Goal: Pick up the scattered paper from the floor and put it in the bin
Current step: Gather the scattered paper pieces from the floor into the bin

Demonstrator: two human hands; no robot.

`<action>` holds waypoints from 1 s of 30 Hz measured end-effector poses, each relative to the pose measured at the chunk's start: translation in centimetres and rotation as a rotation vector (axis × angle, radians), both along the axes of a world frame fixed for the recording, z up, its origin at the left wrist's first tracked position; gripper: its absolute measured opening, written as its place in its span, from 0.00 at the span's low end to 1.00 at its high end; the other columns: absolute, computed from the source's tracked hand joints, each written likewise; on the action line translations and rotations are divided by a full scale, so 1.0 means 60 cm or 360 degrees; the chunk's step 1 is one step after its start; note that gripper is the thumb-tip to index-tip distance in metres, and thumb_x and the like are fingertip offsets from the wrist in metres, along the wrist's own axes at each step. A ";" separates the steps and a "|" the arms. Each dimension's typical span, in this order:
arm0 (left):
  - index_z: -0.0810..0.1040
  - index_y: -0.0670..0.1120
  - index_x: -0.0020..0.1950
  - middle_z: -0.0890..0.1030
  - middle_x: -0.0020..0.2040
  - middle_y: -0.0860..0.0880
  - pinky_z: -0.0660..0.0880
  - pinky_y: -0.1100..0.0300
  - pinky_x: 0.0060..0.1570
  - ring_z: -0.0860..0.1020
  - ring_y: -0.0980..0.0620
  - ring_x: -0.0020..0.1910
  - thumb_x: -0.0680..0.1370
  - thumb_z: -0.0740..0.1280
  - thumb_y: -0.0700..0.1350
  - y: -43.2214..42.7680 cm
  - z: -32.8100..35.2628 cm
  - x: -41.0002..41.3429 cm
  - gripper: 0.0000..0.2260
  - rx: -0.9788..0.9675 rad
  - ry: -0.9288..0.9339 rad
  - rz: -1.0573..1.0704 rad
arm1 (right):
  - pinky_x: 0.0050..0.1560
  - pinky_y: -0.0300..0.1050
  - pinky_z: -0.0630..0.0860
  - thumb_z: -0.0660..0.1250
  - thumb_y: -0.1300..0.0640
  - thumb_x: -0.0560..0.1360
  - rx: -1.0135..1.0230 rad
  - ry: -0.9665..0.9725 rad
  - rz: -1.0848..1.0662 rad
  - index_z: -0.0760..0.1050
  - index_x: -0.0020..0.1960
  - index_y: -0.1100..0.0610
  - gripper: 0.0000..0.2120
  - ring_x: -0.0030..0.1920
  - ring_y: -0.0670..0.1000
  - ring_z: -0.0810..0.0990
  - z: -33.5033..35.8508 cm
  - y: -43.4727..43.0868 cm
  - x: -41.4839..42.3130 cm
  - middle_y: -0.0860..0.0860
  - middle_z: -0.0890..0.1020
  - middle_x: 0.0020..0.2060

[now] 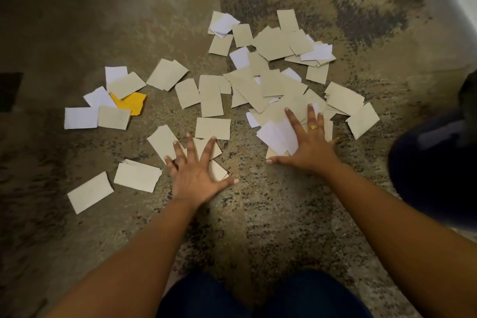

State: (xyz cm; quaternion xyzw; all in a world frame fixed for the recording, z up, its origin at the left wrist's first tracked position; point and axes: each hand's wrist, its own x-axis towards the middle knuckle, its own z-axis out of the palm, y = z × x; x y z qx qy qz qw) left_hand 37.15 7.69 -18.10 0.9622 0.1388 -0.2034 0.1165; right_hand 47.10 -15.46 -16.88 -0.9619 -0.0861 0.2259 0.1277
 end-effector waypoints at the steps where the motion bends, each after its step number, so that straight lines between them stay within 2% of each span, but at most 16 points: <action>1: 0.38 0.60 0.75 0.37 0.77 0.41 0.41 0.35 0.70 0.37 0.34 0.74 0.61 0.55 0.79 0.000 0.004 0.005 0.50 -0.0013 0.0047 -0.0009 | 0.62 0.80 0.47 0.66 0.25 0.57 -0.0036 0.0082 0.0049 0.32 0.71 0.33 0.56 0.74 0.60 0.32 -0.003 0.006 0.001 0.50 0.29 0.73; 4: 0.41 0.58 0.76 0.40 0.77 0.40 0.46 0.36 0.71 0.40 0.33 0.75 0.67 0.63 0.71 -0.005 0.015 0.017 0.47 0.0006 0.0094 -0.0037 | 0.60 0.81 0.46 0.65 0.25 0.59 -0.0187 0.0190 0.0198 0.35 0.71 0.32 0.52 0.73 0.63 0.30 -0.010 0.015 0.003 0.50 0.30 0.74; 7: 0.42 0.56 0.77 0.42 0.77 0.38 0.50 0.37 0.71 0.43 0.32 0.75 0.73 0.59 0.67 -0.005 0.020 0.019 0.40 0.0105 0.0123 -0.0111 | 0.61 0.81 0.47 0.63 0.27 0.63 -0.0233 0.0201 0.0270 0.37 0.72 0.32 0.48 0.73 0.64 0.31 -0.004 0.016 0.003 0.50 0.31 0.74; 10: 0.45 0.55 0.77 0.45 0.77 0.38 0.55 0.39 0.71 0.46 0.33 0.75 0.80 0.55 0.57 0.000 0.027 0.018 0.29 0.0106 0.0105 -0.0136 | 0.62 0.79 0.48 0.62 0.30 0.68 -0.0204 0.0215 0.0299 0.41 0.73 0.34 0.42 0.74 0.63 0.33 0.005 0.014 0.003 0.50 0.34 0.75; 12: 0.46 0.54 0.77 0.48 0.77 0.37 0.60 0.40 0.70 0.49 0.33 0.75 0.81 0.53 0.52 0.002 0.031 0.020 0.27 0.0127 0.0115 -0.0165 | 0.64 0.78 0.49 0.63 0.34 0.71 -0.0151 0.0209 0.0292 0.44 0.74 0.35 0.39 0.74 0.62 0.35 0.006 0.011 0.005 0.51 0.37 0.76; 14: 0.46 0.53 0.77 0.49 0.76 0.36 0.62 0.40 0.69 0.51 0.32 0.74 0.80 0.55 0.54 0.003 0.036 0.023 0.28 0.0139 0.0153 -0.0187 | 0.66 0.76 0.51 0.63 0.39 0.73 -0.0110 0.0189 0.0300 0.45 0.74 0.37 0.37 0.75 0.63 0.37 0.003 0.009 0.007 0.52 0.40 0.77; 18: 0.42 0.52 0.77 0.46 0.76 0.36 0.58 0.38 0.69 0.48 0.31 0.74 0.74 0.60 0.65 -0.004 0.045 0.019 0.41 0.0131 0.0289 -0.0217 | 0.66 0.75 0.53 0.61 0.45 0.76 -0.0142 0.0194 0.0302 0.45 0.75 0.41 0.34 0.75 0.63 0.39 0.011 0.017 -0.003 0.52 0.41 0.77; 22: 0.41 0.50 0.77 0.46 0.76 0.35 0.59 0.38 0.68 0.48 0.31 0.74 0.74 0.62 0.63 -0.018 0.041 0.012 0.42 0.0142 0.0258 -0.0204 | 0.64 0.77 0.53 0.58 0.49 0.78 -0.0212 0.0162 0.0332 0.44 0.76 0.46 0.33 0.74 0.65 0.38 0.015 0.034 -0.019 0.55 0.40 0.76; 26: 0.41 0.47 0.77 0.46 0.76 0.36 0.61 0.39 0.68 0.49 0.31 0.74 0.78 0.60 0.53 -0.028 0.035 0.009 0.36 0.0181 0.0216 -0.0185 | 0.63 0.77 0.55 0.56 0.55 0.80 -0.0324 0.0062 0.0350 0.45 0.76 0.47 0.30 0.74 0.66 0.40 0.006 0.040 -0.024 0.56 0.40 0.76; 30: 0.47 0.46 0.77 0.54 0.76 0.35 0.70 0.43 0.62 0.59 0.32 0.72 0.80 0.55 0.36 -0.011 0.036 0.010 0.28 0.0254 0.0081 -0.0249 | 0.62 0.76 0.59 0.56 0.64 0.79 -0.0397 -0.0046 0.0332 0.48 0.75 0.48 0.30 0.74 0.67 0.44 0.007 0.044 -0.032 0.58 0.44 0.76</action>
